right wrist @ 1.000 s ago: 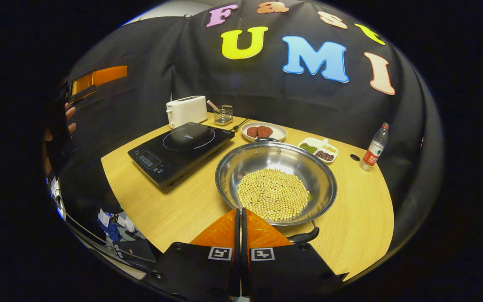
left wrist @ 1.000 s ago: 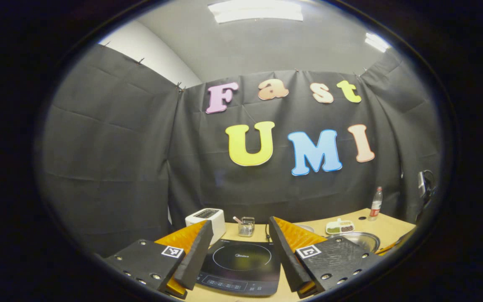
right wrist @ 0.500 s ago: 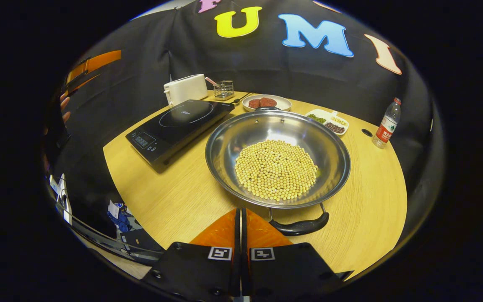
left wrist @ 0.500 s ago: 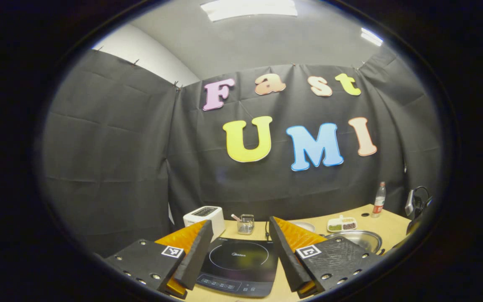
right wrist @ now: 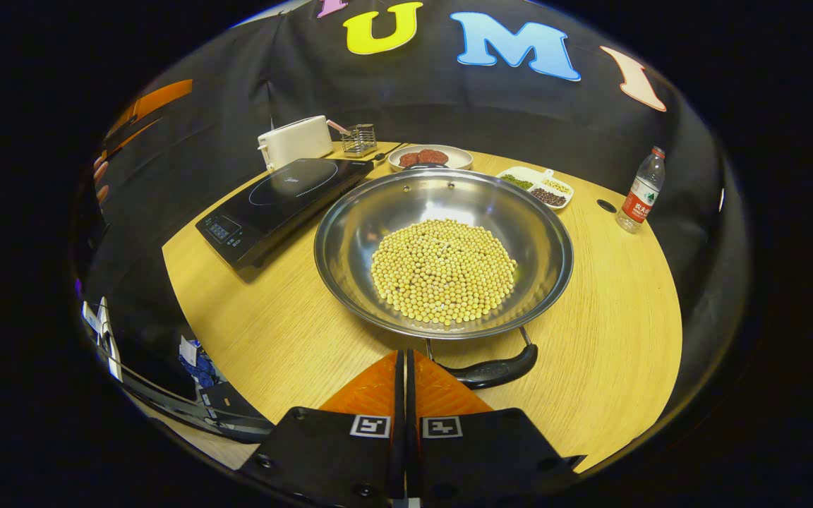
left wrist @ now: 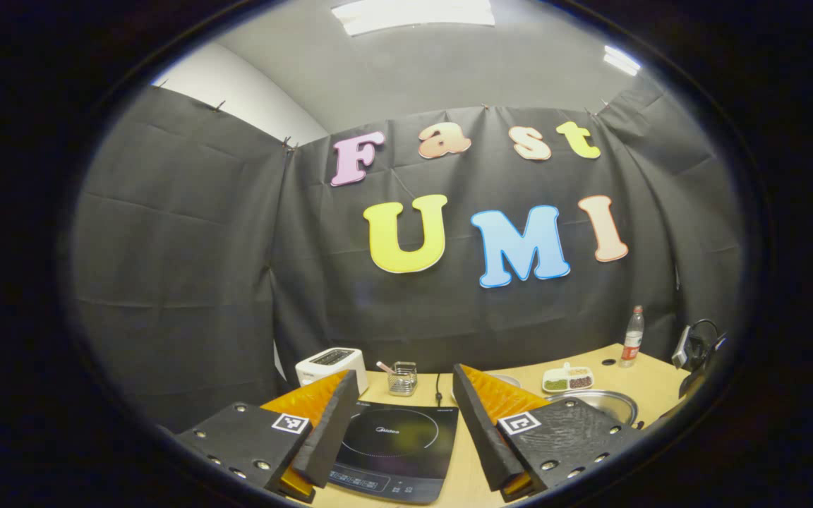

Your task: First push the handle of the pot to place it horizontally, then grasp the pot with both hands and set it on the induction cooktop.

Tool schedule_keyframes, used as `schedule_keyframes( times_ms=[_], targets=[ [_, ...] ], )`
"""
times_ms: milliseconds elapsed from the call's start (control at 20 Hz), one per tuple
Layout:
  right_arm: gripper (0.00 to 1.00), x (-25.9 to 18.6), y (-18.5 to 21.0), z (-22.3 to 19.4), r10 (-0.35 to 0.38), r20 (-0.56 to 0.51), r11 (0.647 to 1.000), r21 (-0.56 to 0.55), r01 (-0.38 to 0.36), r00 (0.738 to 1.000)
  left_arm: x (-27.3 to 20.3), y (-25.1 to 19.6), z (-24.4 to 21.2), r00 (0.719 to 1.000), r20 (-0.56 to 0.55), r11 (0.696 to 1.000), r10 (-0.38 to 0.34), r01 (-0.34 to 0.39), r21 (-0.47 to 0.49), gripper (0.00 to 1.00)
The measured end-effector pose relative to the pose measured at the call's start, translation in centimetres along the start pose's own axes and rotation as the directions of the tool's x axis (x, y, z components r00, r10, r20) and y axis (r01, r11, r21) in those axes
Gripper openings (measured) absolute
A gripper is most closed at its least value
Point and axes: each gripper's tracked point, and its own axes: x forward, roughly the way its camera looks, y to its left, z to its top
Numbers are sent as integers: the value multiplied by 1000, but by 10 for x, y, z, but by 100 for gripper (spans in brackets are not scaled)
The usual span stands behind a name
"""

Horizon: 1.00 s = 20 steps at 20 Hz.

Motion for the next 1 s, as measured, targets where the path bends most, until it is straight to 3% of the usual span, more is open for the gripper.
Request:
schedule_keyframes(
  times_ms=[450, 1000],
  targets=[
    [2, 1, -44, -3, -50, -33, 999, 3, 50, 998, 10, -29, -3, 1000, -3, 1000, -23, 23, 5, 80],
    [2, 8, -89, 5, -88, -35, 996, -19, 87, 996, 17, -43, -9, 1000, -19, 1000, 4, -4, 11, 80]
  ],
)
